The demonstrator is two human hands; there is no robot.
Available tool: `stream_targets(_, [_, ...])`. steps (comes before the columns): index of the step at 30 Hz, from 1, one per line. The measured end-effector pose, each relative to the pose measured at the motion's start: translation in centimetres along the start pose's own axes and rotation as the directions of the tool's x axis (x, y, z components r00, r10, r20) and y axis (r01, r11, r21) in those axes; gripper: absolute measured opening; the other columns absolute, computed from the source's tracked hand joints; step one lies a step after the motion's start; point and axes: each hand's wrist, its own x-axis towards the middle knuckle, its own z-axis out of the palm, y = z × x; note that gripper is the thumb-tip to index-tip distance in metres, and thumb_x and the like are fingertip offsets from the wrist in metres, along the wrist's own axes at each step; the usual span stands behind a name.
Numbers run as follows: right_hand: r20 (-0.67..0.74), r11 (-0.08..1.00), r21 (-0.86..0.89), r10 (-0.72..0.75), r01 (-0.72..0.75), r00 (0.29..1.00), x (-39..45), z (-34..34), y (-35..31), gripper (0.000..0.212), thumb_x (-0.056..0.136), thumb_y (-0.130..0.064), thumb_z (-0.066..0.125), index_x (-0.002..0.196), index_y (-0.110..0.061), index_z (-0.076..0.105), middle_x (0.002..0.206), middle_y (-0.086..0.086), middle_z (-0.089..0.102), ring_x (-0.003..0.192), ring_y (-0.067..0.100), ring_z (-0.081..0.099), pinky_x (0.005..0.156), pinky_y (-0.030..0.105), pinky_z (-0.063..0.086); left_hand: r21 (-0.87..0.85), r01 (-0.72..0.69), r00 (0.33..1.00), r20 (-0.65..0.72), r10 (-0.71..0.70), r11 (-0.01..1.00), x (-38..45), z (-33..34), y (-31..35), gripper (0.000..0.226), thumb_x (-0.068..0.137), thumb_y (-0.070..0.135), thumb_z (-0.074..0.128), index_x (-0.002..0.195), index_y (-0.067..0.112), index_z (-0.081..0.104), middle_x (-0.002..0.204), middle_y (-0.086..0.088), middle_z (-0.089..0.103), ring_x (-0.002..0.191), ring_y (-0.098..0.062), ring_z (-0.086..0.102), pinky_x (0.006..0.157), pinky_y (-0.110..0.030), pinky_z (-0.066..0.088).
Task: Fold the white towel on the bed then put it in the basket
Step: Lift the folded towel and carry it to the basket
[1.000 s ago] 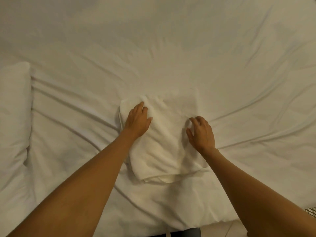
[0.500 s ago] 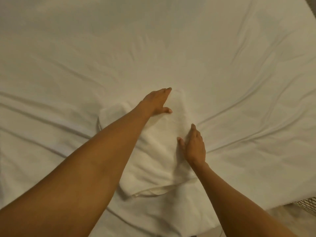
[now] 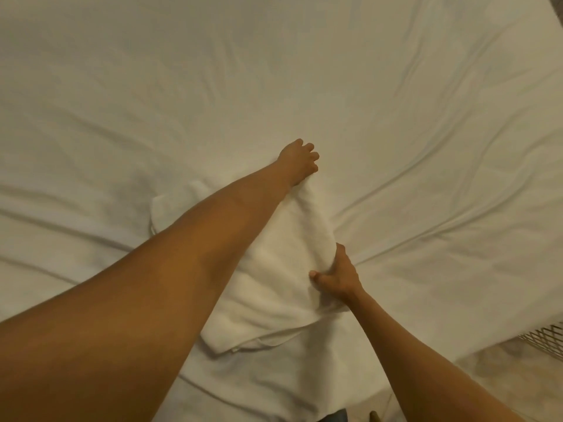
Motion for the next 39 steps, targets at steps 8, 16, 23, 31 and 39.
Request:
stream_targets(8, [0.023, 0.996, 0.045, 0.079, -0.08, 0.997, -1.4, -1.0, -0.5, 0.053, 0.07, -0.026, 0.081, 0.116, -0.005, 0.064, 0.115, 0.012, 0.066, 0.106, 0.03, 0.061, 0.076, 0.029, 0.044, 0.053, 0.08, 0.996, 0.023, -0.082, 0.995, -2.6, -0.9, -0.5, 0.042, 0.09, 0.023, 0.06, 0.131, 0.016, 0.054, 0.136, -0.001, 0.047, 0.132, -0.02, 0.037, 0.105, -0.03, 0.031])
stream_targets(16, [0.088, 0.997, -0.07, -0.02, 0.026, 0.996, -5.0, -1.8, -0.3, 0.059, 0.061, -0.039, 0.07, 0.115, -0.018, 0.064, 0.112, 0.007, 0.068, 0.109, 0.029, 0.059, 0.082, 0.03, 0.044, 0.069, 0.031, 0.995, -0.099, -0.024, 0.997, -8.6, -1.9, -1.0, 0.053, 0.08, 0.047, 0.066, 0.12, 0.014, 0.06, 0.13, -0.002, 0.048, 0.124, -0.02, 0.043, 0.104, -0.031, 0.033])
stream_targets(23, [-0.165, 0.928, -0.29, -0.289, 0.234, 0.943, -10.5, -0.8, -3.0, 0.023, 0.075, -0.024, 0.056, 0.094, -0.016, 0.045, 0.075, 0.002, 0.057, 0.072, 0.029, 0.053, 0.054, 0.029, 0.035, -0.018, 0.104, 0.985, -0.137, -0.105, 0.994, -17.2, -0.6, -1.4, 0.033, 0.087, 0.012, 0.054, 0.119, 0.011, 0.046, 0.114, -0.006, 0.062, 0.103, -0.025, 0.06, 0.091, -0.032, 0.042])
stream_targets(31, [-0.258, 0.732, -0.545, -0.61, 0.409, 0.749, -14.4, -4.3, -8.4, 0.023, 0.075, -0.008, 0.052, 0.097, -0.009, 0.054, 0.07, 0.008, 0.065, 0.075, 0.033, 0.06, 0.1, 0.036, 0.035, -0.265, 0.321, 0.906, -0.194, -0.377, 0.909, -26.2, -1.3, -4.3, 0.028, 0.088, 0.021, 0.055, 0.115, 0.015, 0.052, 0.114, -0.004, 0.063, 0.102, -0.024, 0.058, 0.086, -0.031, 0.042])
stream_targets(39, [-0.28, 0.661, -0.64, -0.676, 0.392, 0.682, -17.9, -9.3, -12.0, 0.023, 0.075, -0.013, 0.055, 0.098, -0.011, 0.059, 0.086, 0.012, 0.069, 0.079, 0.037, 0.062, 0.057, 0.031, 0.036, -0.532, 0.385, 0.85, -0.112, -0.514, 0.754, -31.4, -4.4, -4.0, 0.025, 0.08, 0.025, 0.063, 0.1, 0.01, 0.058, 0.101, -0.008, 0.069, 0.083, -0.026, 0.06, 0.064, -0.03, 0.038])
